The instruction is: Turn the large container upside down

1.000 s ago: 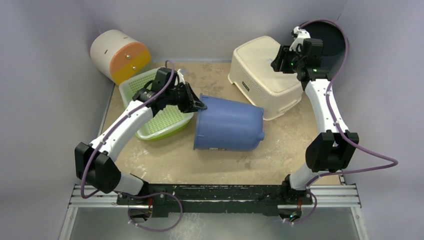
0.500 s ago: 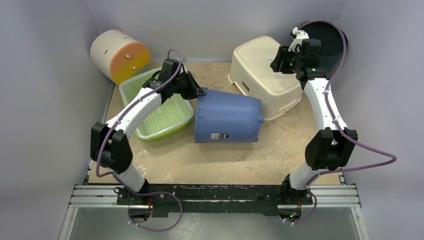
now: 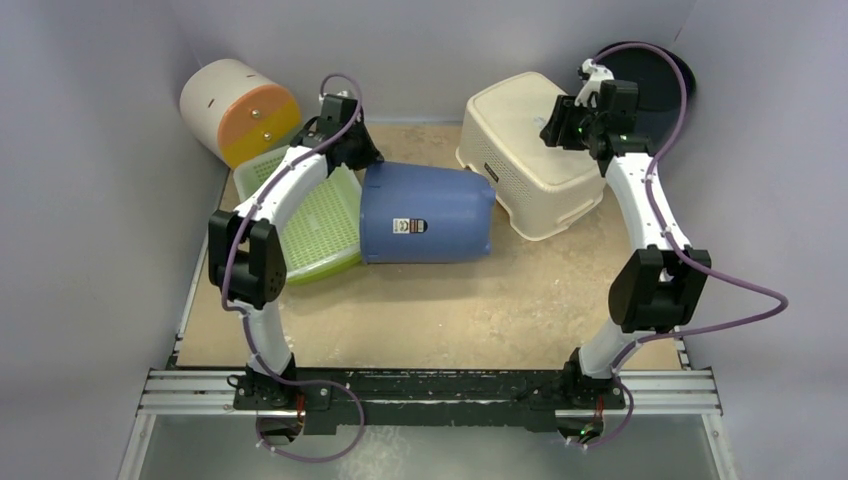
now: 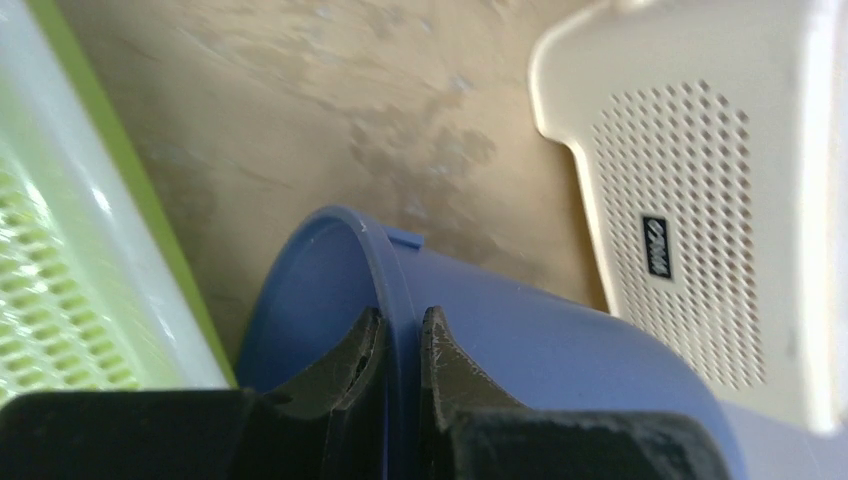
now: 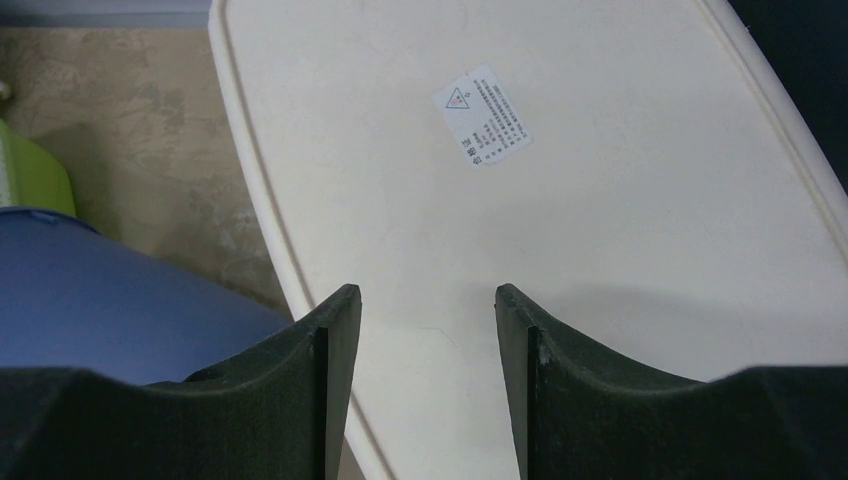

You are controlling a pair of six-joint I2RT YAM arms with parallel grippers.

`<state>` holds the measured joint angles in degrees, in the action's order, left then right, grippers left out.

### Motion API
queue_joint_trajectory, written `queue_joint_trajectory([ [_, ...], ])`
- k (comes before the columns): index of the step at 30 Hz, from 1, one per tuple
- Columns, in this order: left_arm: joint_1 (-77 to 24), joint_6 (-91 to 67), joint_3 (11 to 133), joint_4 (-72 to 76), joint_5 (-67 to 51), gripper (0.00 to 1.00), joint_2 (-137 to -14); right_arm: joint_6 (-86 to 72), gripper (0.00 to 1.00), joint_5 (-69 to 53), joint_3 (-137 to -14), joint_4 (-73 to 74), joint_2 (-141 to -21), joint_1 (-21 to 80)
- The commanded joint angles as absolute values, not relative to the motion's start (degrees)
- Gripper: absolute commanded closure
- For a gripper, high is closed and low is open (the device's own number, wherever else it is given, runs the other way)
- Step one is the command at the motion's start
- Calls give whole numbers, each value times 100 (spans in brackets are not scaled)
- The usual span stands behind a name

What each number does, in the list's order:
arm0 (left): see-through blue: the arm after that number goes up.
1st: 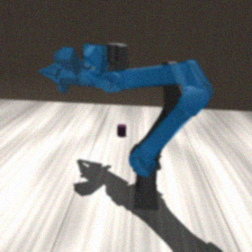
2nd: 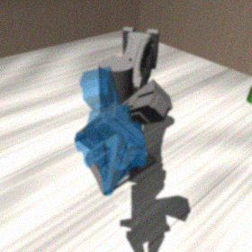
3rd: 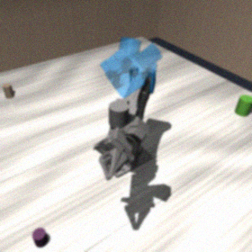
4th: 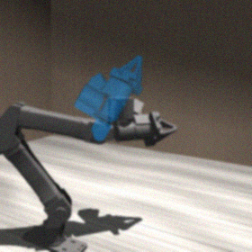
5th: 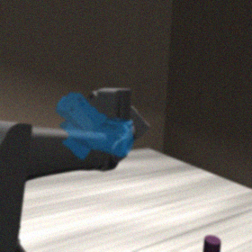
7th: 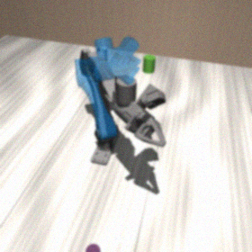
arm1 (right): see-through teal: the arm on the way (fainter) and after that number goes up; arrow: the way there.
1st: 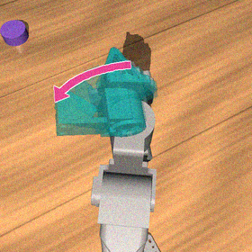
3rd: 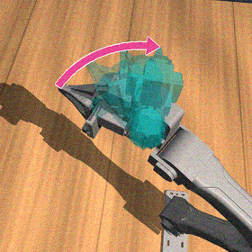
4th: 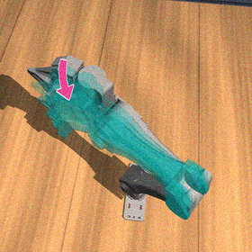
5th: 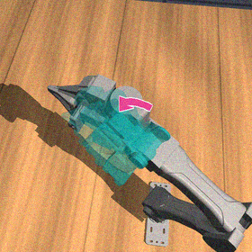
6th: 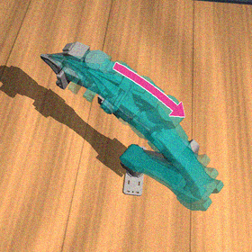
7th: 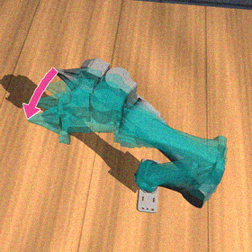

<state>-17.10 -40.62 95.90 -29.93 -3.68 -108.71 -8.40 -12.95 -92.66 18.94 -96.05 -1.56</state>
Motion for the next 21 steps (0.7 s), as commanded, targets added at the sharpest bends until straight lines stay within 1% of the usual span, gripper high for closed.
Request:
queue_joint_trajectory([
  [1, -1396, -2391, 9504, -4135, 1371, 100, -11726, -816, 45, -1312, -9569, 1745, -9698, -194],
  [7, -1353, -2172, 10081, -4172, 1661, 100, -12337, -834, 46, -1388, -9653, 1791, -9830, -193],
  [10, -1242, -2090, 10103, -4239, 1803, 100, -12496, -822, 46, -1364, -9643, 1808, -9840, -193],
  [17, -839, -2080, 9216, -3911, 1856, 100, -12018, -810, 46, -1322, -9638, 1819, -9880, -194],
  [21, -800, -2053, 8854, -3813, 1793, 100, -11851, -842, 46, -1439, -9700, 1828, -9943, -193],
])
